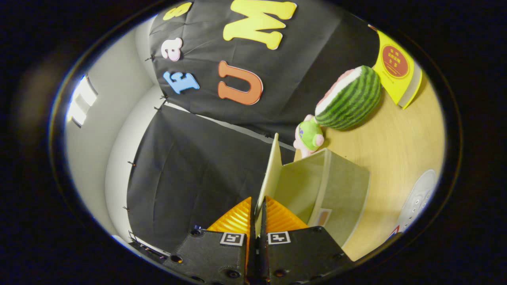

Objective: Open the storage box then place both shoes into the box .Put the left shoe in first, then the right shoe, with the right side of both shoes facing outward in a uniform manner.

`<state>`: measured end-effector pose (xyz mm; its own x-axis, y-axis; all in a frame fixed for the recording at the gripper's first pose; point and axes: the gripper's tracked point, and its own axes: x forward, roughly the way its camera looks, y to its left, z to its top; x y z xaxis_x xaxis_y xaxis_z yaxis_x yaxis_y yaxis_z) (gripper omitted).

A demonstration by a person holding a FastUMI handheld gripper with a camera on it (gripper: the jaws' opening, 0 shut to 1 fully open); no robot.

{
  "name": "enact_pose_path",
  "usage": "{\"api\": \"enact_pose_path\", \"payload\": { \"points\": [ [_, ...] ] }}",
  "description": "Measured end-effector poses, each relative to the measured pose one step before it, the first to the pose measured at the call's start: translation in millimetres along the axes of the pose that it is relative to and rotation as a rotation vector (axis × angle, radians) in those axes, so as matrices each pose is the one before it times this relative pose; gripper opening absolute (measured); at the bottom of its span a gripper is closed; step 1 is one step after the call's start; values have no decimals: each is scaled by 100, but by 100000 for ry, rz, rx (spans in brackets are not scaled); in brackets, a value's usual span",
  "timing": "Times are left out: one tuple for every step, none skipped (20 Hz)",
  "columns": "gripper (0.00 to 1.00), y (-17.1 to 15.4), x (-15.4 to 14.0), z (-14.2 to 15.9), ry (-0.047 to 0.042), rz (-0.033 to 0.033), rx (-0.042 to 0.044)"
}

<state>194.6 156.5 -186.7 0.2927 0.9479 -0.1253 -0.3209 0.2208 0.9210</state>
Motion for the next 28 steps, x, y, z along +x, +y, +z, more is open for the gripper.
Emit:
{"api": "enact_pose_path", "payload": {
  "points": [
    [8, 1195, 540, 89, -598, 110, -197],
    [8, 994, 565, -177, 92, -831, -748],
    [8, 943, 578, -26, -58, -1422, -1070],
    [8, 952, 828, -44, -610, -1158, -1179],
    [9, 1022, 880, -109, -221, -899, -1191],
    [9, 1133, 897, -291, 95, -1026, -1422],
    [10, 878, 1008, -334, 335, -1547, -1772],
    [10, 939, 960, -503, 522, -964, -2204],
    [10, 1006, 1127, -445, 310, -703, -2437],
    [11, 964, 1160, -666, 1099, -1142, -2740],
    [12, 889, 1243, -743, 1636, -1047, -3114],
    [12, 768, 1165, -615, 1681, -1484, -2850],
    [12, 864, 1154, -467, 595, -714, -2444],
    [12, 850, 1211, -621, 1883, -759, -2328],
    [30, 1133, 729, -1041, 3070, 755, -2915],
    [48, 1403, 540, -937, 2136, 2140, -3942],
    [66, 649, 384, -1234, 2468, -1316, -4560],
    [84, 378, 305, -626, 2219, -1765, -3017],
    [100, -295, 15, -1108, 2303, -4015, -2355],
    [100, 142, -374, -778, 1196, -1340, -1629],
    [100, -55, -110, -451, 303, -1573, -656],
    [100, 396, -347, -528, 179, -314, -735],
    [100, -60, -535, -520, 538, -1144, -1361],
    [100, -327, -532, -870, 416, -1487, -1478],
    [100, -721, -489, -646, 476, -2373, -1368],
    [100, -1054, -355, -442, 102, -2959, -990],
    [100, -1213, -296, -418, 348, -3052, -394],
    [100, -1399, -414, -477, 871, -3137, -104]
  ]
}}
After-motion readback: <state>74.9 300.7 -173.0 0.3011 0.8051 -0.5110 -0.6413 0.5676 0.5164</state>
